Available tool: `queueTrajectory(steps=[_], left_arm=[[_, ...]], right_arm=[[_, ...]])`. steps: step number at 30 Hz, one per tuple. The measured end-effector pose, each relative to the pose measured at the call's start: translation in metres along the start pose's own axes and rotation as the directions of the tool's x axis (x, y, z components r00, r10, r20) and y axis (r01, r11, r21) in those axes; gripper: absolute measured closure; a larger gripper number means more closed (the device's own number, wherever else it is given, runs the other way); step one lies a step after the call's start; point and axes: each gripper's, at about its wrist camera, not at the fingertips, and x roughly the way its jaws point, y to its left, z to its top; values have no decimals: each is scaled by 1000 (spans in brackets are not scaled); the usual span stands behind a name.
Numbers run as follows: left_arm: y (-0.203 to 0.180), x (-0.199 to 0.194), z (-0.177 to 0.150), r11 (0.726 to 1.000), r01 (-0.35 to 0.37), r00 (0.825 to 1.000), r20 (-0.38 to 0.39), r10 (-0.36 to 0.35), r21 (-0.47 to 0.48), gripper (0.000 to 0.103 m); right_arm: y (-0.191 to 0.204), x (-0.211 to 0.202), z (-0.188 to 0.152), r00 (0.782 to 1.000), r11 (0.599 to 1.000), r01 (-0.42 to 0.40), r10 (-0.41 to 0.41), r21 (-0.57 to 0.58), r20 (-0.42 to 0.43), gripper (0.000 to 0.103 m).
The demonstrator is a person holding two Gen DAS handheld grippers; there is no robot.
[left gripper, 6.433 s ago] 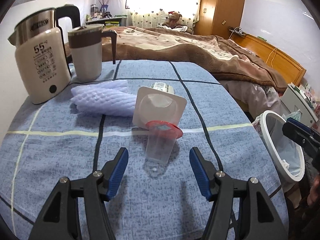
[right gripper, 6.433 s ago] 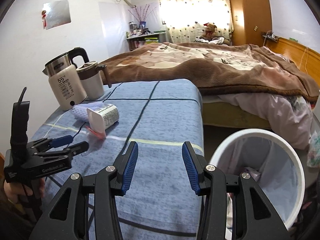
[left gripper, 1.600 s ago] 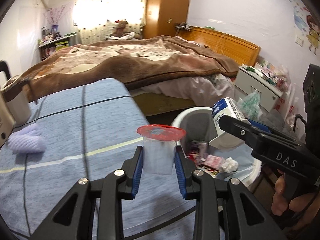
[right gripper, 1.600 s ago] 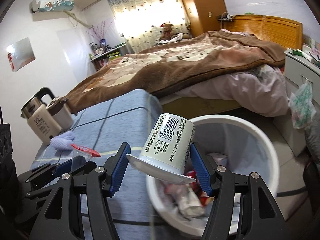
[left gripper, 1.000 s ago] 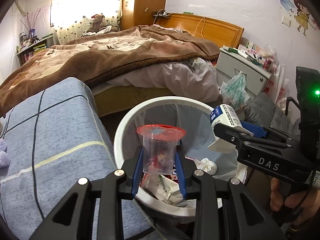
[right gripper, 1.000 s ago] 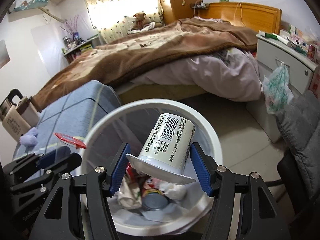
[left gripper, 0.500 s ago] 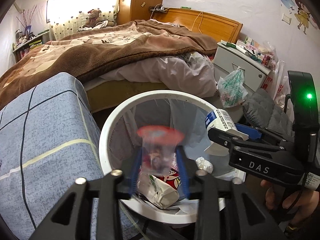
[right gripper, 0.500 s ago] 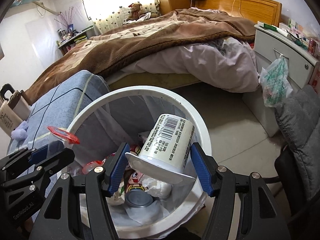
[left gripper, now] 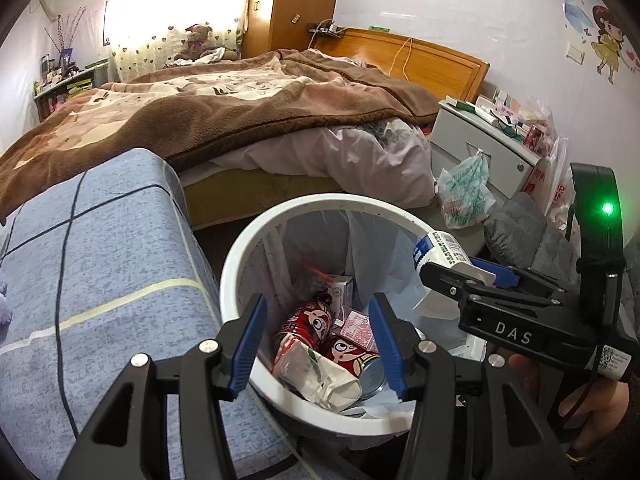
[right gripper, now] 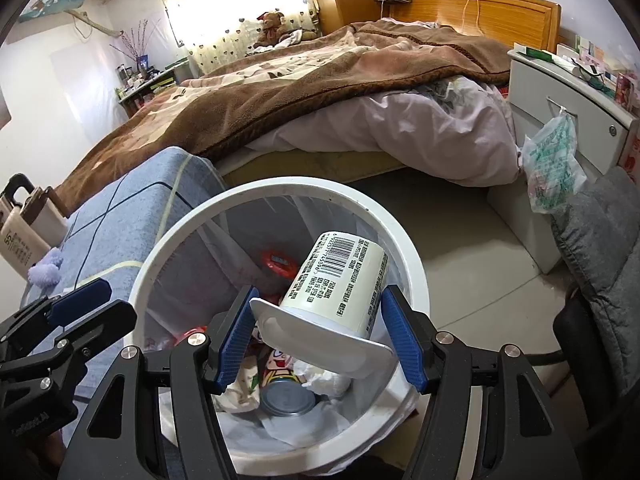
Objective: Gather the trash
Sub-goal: 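Open the right tool to drop the yogurt cup while the left tool drops the plastic cup, then move both tools back to the table toward the white foam nets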
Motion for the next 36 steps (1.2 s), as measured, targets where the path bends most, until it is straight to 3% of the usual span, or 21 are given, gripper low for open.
queueTrajectory(steps=[7,19,28,36], left_arm=[[7,-14,-2,1000,-6,1000,28,6,-9,48],[32,-38,-9,998,-22,998,62,25,-50,47],[70,-66,-22,990,-89,991,87,99,-110,47],[118,-97,-39,968,-183,973,111,204,-174,47]], right_arm=[[0,-8,1,998,998,-56,55,26,21,39],[20,-17,-1,998,998,-60,59,11,27,39],[61,-31,-2,992,993,-104,107,-51,69,39],[110,-31,-6,979,971,-181,193,-157,65,39]])
